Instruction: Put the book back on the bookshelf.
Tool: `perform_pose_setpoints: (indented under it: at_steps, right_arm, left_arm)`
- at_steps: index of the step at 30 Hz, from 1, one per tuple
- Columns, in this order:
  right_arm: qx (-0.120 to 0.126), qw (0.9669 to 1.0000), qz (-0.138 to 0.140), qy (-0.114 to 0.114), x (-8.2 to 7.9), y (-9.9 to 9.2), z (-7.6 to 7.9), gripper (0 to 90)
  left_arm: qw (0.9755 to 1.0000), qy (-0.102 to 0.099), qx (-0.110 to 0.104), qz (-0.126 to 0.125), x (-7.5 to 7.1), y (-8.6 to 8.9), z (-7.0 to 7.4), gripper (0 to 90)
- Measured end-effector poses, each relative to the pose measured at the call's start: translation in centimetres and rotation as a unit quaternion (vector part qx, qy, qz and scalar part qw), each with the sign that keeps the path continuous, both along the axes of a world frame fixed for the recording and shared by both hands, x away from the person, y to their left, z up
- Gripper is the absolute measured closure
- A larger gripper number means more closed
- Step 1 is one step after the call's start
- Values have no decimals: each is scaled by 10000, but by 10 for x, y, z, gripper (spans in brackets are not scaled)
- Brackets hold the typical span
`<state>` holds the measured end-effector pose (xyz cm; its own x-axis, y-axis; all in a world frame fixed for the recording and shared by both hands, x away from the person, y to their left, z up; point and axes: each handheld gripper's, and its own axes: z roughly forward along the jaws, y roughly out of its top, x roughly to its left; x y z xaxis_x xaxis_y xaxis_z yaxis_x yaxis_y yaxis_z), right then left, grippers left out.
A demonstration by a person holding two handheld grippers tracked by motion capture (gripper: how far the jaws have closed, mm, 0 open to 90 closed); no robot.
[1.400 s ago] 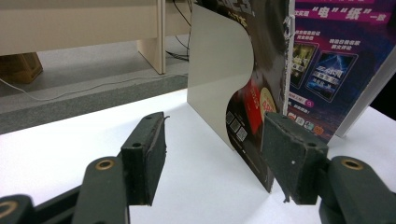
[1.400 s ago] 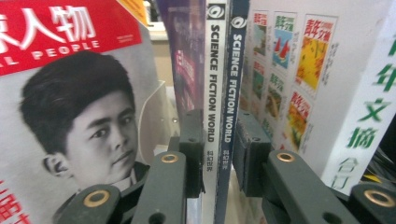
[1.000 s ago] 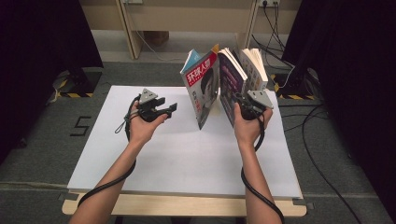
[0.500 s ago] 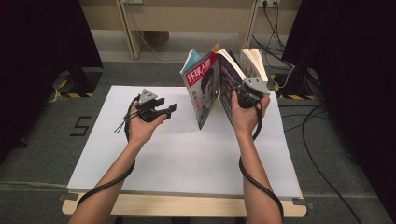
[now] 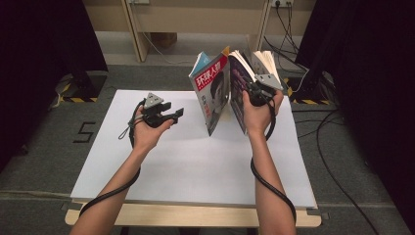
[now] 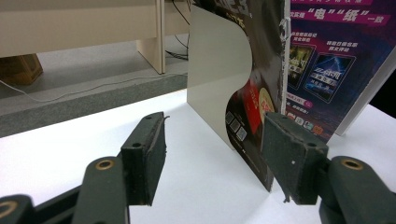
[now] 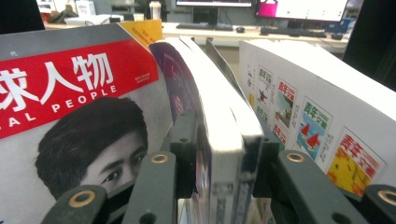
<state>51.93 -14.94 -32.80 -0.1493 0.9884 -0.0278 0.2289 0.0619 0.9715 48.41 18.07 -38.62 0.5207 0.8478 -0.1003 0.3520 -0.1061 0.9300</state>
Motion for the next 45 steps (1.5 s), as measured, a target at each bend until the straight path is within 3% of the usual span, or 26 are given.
perform_pose_setpoints:
  at_steps: [7,16,28,36,45]
  right_arm:
    - [-18,9987,211,453,10,1,8,765]
    - [523,9986,2,29,15,-6,2,772]
    - [624,9972,8,-414,19,-6,4,772]
    - [261,9983,-112,-513,15,-5,-10,757]
    - [60,9986,-242,-474,4,-11,-1,650]
  left_arm:
    - [10000,19,26,-2,0,0,-2,395]
    - [10000,40,38,37,3,4,-5,395]
    - [10000,74,55,27,5,2,-8,395]
    - [10000,75,35,0,4,0,-8,395]
    - [10000,42,25,-74,1,-6,-7,394]
